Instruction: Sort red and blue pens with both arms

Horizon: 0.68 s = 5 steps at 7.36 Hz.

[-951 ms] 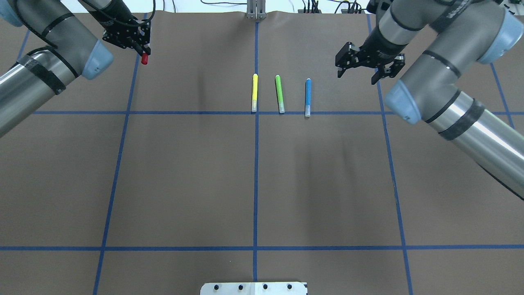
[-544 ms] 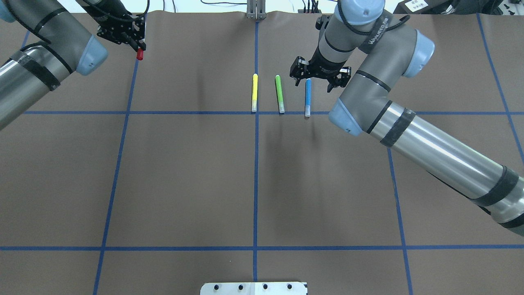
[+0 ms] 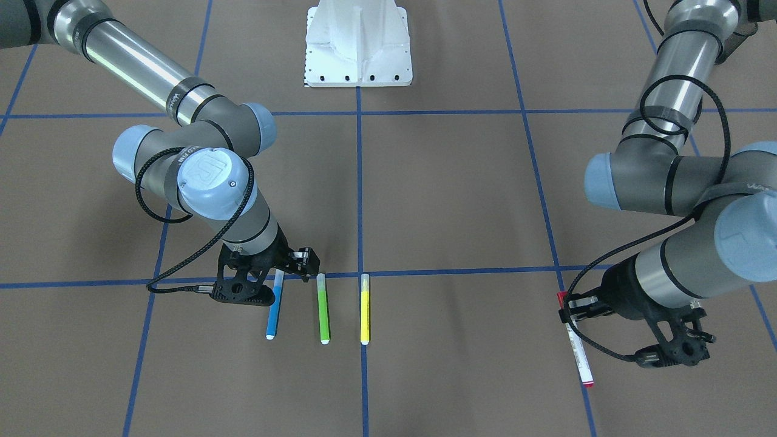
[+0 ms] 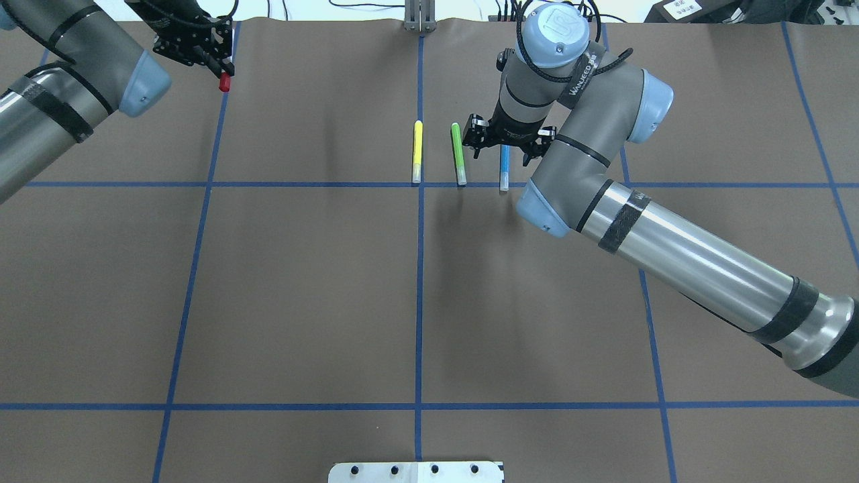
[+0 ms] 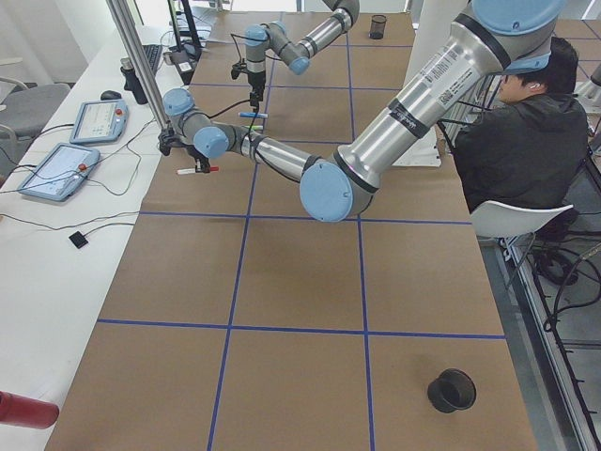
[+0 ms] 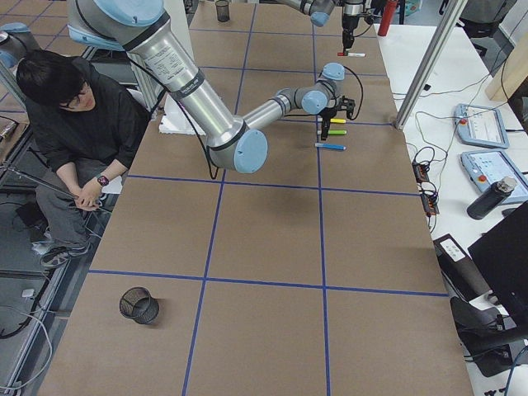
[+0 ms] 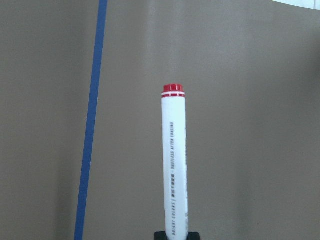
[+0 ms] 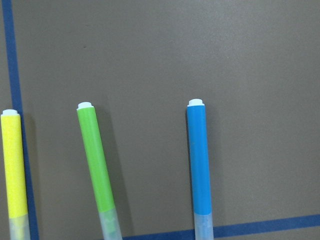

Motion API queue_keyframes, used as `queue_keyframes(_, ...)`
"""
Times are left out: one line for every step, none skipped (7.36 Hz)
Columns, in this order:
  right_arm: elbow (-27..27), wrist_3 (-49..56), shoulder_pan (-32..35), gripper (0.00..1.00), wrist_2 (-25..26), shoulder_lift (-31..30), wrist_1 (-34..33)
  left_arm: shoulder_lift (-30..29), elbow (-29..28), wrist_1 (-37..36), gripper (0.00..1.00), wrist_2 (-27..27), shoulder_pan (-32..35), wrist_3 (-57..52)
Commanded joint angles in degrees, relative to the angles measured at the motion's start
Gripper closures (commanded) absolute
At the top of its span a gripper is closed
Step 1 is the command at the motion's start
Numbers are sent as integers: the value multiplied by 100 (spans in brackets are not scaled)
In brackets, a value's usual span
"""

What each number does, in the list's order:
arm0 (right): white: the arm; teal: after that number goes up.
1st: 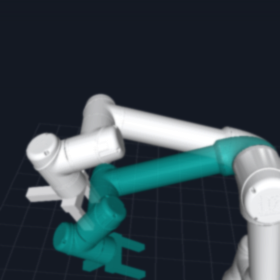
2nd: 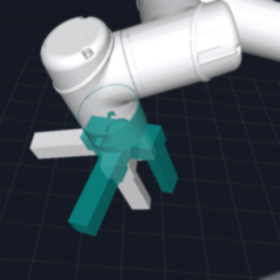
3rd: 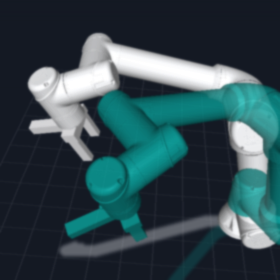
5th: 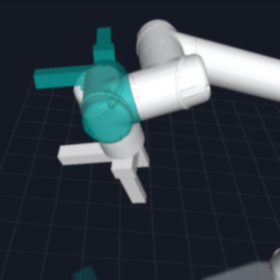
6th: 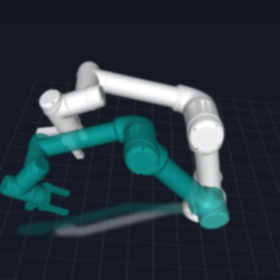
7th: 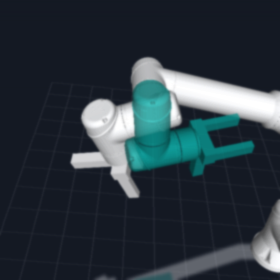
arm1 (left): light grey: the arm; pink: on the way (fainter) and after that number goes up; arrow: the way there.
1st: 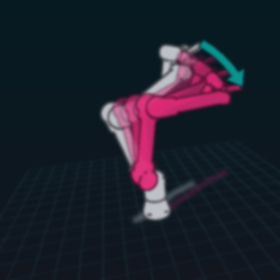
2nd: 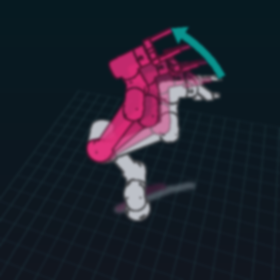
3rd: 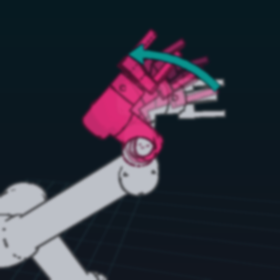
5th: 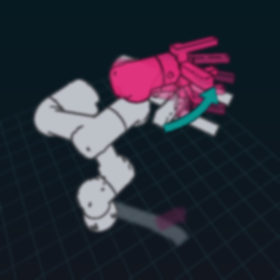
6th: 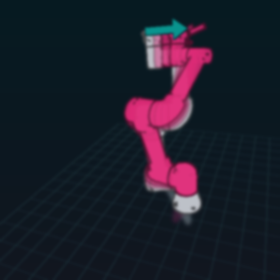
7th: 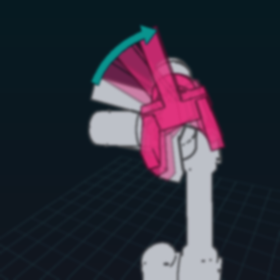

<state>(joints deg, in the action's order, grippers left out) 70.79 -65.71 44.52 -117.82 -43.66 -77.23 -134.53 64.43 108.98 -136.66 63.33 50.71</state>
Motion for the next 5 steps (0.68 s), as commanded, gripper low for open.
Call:
queue_keyframes(-126,129,-5,12,48,-28,6,5,16,0,100,-114,12,0)
queue_keyframes(-179,138,-5,18,92,-28,6,5,43,-9,100,-124,39,0)
queue_keyframes(-275,225,-5,19,171,-28,6,5,34,-9,100,-124,48,0)
queue_keyframes(-346,295,-5,21,198,-20,6,5,43,-9,100,-133,48,0)
queue_keyframes(-346,287,-13,24,198,-11,6,5,43,0,100,-133,48,0)
